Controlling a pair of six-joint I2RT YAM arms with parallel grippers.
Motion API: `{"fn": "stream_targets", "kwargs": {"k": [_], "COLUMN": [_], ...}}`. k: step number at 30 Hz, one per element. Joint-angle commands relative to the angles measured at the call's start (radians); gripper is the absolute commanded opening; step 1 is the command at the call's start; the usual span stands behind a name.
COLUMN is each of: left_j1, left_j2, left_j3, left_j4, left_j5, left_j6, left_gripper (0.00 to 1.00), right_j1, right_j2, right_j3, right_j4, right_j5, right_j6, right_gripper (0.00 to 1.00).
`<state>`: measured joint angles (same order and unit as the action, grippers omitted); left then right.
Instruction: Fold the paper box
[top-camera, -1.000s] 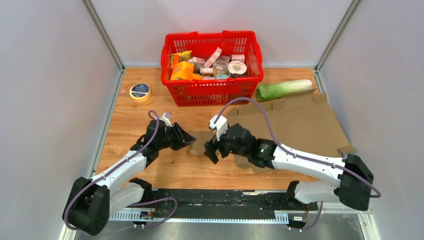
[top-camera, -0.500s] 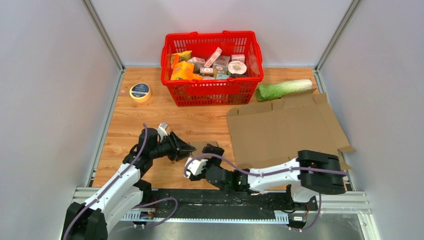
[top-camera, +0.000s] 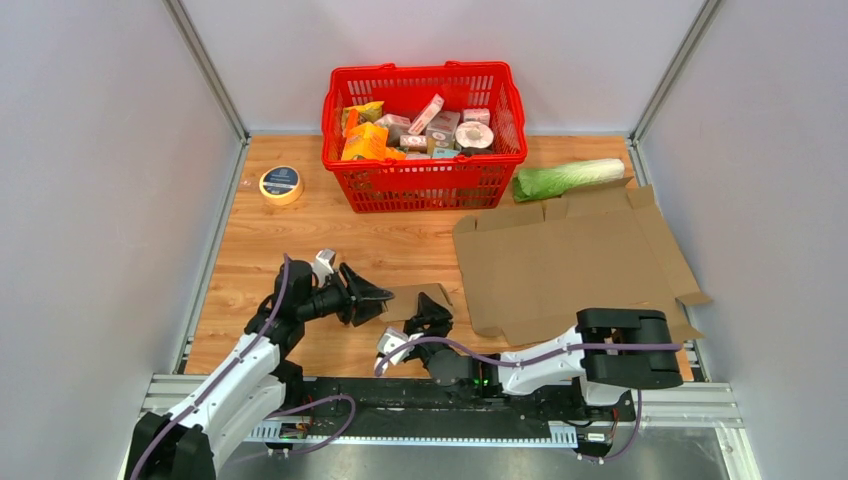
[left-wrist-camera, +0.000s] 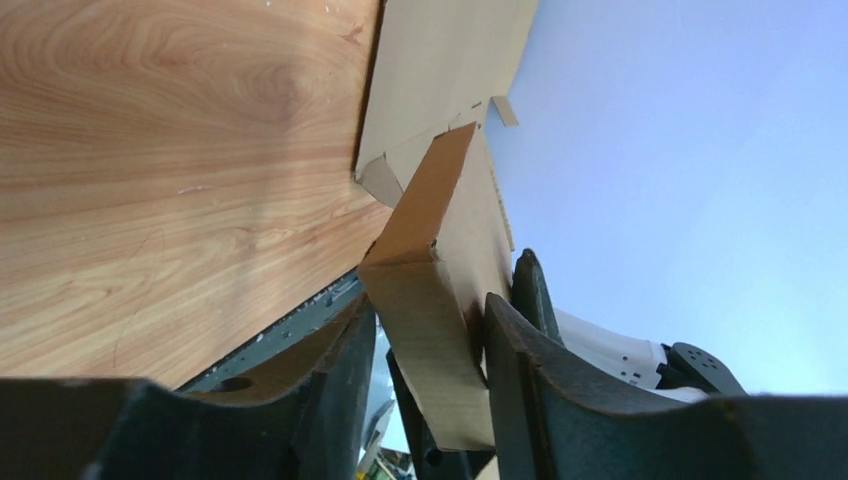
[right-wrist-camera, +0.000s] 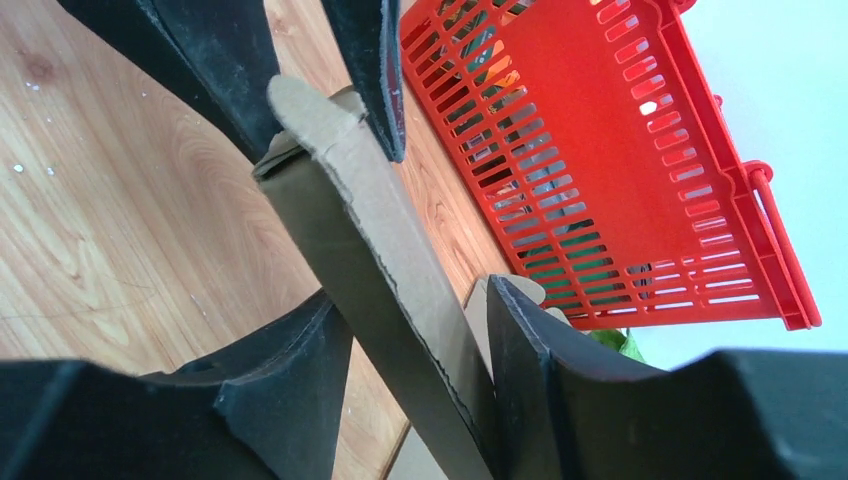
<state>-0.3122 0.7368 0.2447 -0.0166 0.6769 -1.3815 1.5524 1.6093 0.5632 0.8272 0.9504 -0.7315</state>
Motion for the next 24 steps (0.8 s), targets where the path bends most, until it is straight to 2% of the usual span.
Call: {"fn": "stream_targets", "kwargs": {"k": [1,2,3,4,5,6,7,8,9,10,12,13,15,18,22,23,24], "left_j1": [0.008,0.009,0.009,0.009,0.009,0.009,0.009,0.009,0.009,0.007,0.009,0.007,0.005,-0.008,-0.053,-0.067,-0.07], "left_j2": [-0.002,-0.013,-0.029,-0.068,-0.088,-0.135,-0.163,-0.195,-0.256,-0.281,-0.324,-0.327,-0.315,-0.249,-0.166,-0.148,-0.116], "left_j3": [0.01,0.054,0.091,0.134,0.219,0.257,0.287,0.318,0.323,0.32,0.294,0.282,0.265,0.294,0.347,0.367,0.375], "left_j4": [-0.02,-0.066,-0.132,-0.292,-0.38,-0.458,-0.582,-0.626,-0.661,-0.696,-0.717,-0.72,-0.718,-0.674,-0.565,-0.556,-0.548], "left_j5": [-0.02,-0.036,-0.06,-0.132,-0.178,-0.228,-0.332,-0.376,-0.413,-0.456,-0.479,-0.488,-0.504,-0.507,-0.497,-0.505,-0.511], "left_j6": [0.038,0.073,0.191,0.27,0.411,0.474,0.53,0.6,0.627,0.642,0.665,0.676,0.711,0.731,0.749,0.768,0.779], "left_gripper": [0.58,0.61,0.64,0.69,0.71,0.71,0.72,0.72,0.72,0.73,0.73,0.72,0.68,0.58,0.54,0.53,0.53], "right_j1": [0.005,0.003,0.003,0.002,-0.003,-0.006,-0.023,-0.04,-0.061,-0.096,-0.144,-0.2,-0.247,-0.357,-0.406,-0.414,-0.419], "right_j2": [-0.095,-0.104,-0.126,-0.141,-0.155,-0.188,-0.204,-0.221,-0.232,-0.239,-0.233,-0.207,-0.172,-0.063,-0.003,-0.008,-0.02], "right_j3": [0.01,0.015,0.024,0.05,0.07,0.082,0.095,0.148,0.171,0.196,0.271,0.299,0.375,0.501,0.506,0.5,0.489], "right_j4": [-0.032,-0.071,-0.153,-0.227,-0.303,-0.436,-0.506,-0.596,-0.758,-0.82,-1.0,-1.051,-1.166,-1.322,-1.311,-1.292,-1.277], "right_j5": [0.004,-0.004,-0.015,-0.057,-0.083,-0.105,-0.167,-0.224,-0.281,-0.389,-0.497,-0.606,-0.679,-0.866,-0.917,-0.935,-0.932], "right_j6": [0.113,0.136,0.155,0.225,0.266,0.302,0.384,0.429,0.475,0.504,0.573,0.59,0.627,0.695,0.725,0.725,0.771], "right_gripper": [0.46,0.44,0.43,0.43,0.42,0.42,0.42,0.43,0.43,0.44,0.45,0.46,0.48,0.52,0.55,0.57,0.65]}}
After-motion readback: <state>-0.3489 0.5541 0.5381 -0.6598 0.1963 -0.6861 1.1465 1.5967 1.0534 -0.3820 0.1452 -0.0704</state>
